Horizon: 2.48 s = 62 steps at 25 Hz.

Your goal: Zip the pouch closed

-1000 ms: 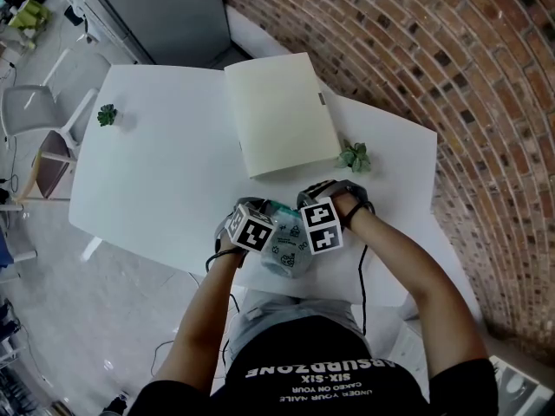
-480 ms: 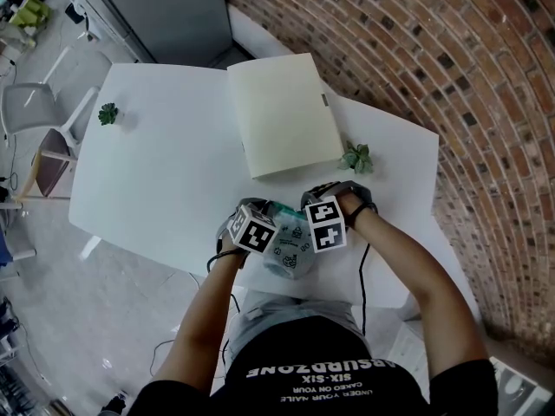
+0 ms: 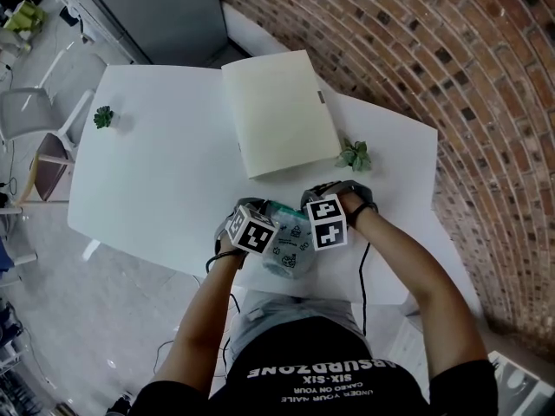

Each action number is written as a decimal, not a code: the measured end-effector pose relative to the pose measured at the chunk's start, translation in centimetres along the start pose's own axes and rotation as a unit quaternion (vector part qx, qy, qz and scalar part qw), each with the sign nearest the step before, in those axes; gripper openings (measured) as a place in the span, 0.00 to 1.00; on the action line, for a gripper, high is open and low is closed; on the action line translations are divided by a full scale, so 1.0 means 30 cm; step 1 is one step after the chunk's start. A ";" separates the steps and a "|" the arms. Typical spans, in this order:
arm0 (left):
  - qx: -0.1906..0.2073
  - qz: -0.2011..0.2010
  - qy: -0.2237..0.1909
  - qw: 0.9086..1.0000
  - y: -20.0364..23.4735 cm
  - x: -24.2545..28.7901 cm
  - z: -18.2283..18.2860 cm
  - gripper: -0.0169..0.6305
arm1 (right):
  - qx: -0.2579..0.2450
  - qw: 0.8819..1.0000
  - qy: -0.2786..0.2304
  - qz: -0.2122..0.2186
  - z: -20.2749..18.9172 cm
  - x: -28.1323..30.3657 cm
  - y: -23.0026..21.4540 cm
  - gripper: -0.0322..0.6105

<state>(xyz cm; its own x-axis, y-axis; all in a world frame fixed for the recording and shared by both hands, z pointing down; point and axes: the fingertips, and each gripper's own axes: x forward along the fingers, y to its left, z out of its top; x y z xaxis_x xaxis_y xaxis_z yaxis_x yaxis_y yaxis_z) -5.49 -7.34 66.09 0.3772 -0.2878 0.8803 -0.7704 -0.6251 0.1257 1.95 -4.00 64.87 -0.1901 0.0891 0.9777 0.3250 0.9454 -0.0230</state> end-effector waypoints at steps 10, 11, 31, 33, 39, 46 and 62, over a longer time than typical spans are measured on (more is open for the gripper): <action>-0.004 -0.002 0.002 1.000 0.001 0.004 0.001 0.06 | 0.027 1.000 -0.012 0.004 -0.026 0.003 0.008 0.05; -0.005 -0.002 0.001 1.000 0.000 0.004 0.002 0.06 | 0.028 1.000 -0.012 0.005 -0.027 0.001 0.009 0.05; -0.007 0.001 0.002 1.000 0.000 0.000 0.001 0.06 | 0.031 1.000 -0.002 0.003 -0.046 -0.009 0.035 0.05; -0.007 0.001 0.002 1.000 0.000 0.000 0.000 0.06 | 0.033 0.999 -0.002 0.002 -0.046 -0.010 0.038 0.05; -0.007 0.002 0.002 1.000 0.000 0.001 0.001 0.06 | 0.038 0.999 -0.003 0.000 -0.045 -0.011 0.037 0.05; -0.006 -0.002 0.001 1.000 -0.006 -0.003 0.002 0.06 | 0.039 0.999 0.002 -0.001 -0.043 -0.013 0.042 0.05; -0.009 -0.004 0.002 1.000 -0.006 -0.002 0.002 0.06 | 0.046 0.999 0.001 0.003 -0.045 -0.016 0.046 0.05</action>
<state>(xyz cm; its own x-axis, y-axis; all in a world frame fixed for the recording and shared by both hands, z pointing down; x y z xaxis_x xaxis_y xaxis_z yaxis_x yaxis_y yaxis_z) -5.34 -7.26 65.98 0.3814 -0.2806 0.8808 -0.7769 -0.6137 0.1409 3.75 -3.16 64.65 -0.1859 0.0938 0.9781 0.2400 0.9696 -0.0473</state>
